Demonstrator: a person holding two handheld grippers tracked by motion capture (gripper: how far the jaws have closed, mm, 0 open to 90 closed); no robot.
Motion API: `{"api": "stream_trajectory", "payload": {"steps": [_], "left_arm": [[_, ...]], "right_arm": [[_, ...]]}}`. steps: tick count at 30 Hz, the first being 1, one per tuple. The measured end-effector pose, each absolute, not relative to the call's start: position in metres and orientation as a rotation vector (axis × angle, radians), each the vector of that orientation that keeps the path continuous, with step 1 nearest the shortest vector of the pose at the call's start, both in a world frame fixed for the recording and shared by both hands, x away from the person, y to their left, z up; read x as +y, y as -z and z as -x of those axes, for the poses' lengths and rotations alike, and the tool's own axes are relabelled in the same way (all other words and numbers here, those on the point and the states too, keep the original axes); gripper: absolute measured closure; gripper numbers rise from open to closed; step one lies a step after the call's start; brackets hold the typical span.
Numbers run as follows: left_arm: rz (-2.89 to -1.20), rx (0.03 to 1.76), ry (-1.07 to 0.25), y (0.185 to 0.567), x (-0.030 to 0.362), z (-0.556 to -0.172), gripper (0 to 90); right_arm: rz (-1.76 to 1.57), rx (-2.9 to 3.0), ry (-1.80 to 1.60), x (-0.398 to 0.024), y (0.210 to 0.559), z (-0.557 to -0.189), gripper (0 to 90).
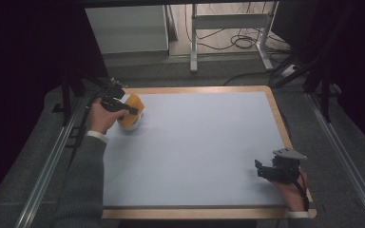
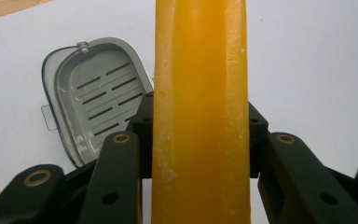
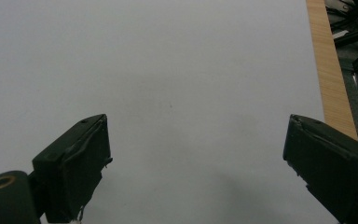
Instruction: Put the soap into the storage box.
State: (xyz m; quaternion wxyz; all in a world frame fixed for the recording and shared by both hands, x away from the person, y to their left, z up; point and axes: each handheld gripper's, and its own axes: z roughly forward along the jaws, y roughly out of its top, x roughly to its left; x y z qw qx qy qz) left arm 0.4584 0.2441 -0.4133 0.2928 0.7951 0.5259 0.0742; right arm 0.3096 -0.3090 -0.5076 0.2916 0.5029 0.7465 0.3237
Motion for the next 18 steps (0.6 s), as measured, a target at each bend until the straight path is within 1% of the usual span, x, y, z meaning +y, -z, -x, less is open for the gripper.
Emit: {"api": "stream_trajectory", "payload": {"steps": [13,18], "left_arm": [[-2.085,1.466,-0.196,0.425,0.253,-0.476,60.8],[-2.058,1.5,-0.224,0.429,0.255,-0.482,60.7]], "right_arm": [[-1.339,1.988,-0.861,-0.31,0.508,-0.31,7.3],[-1.344,1.987,-0.858,-0.31,0.508,-0.31,7.3]]}}
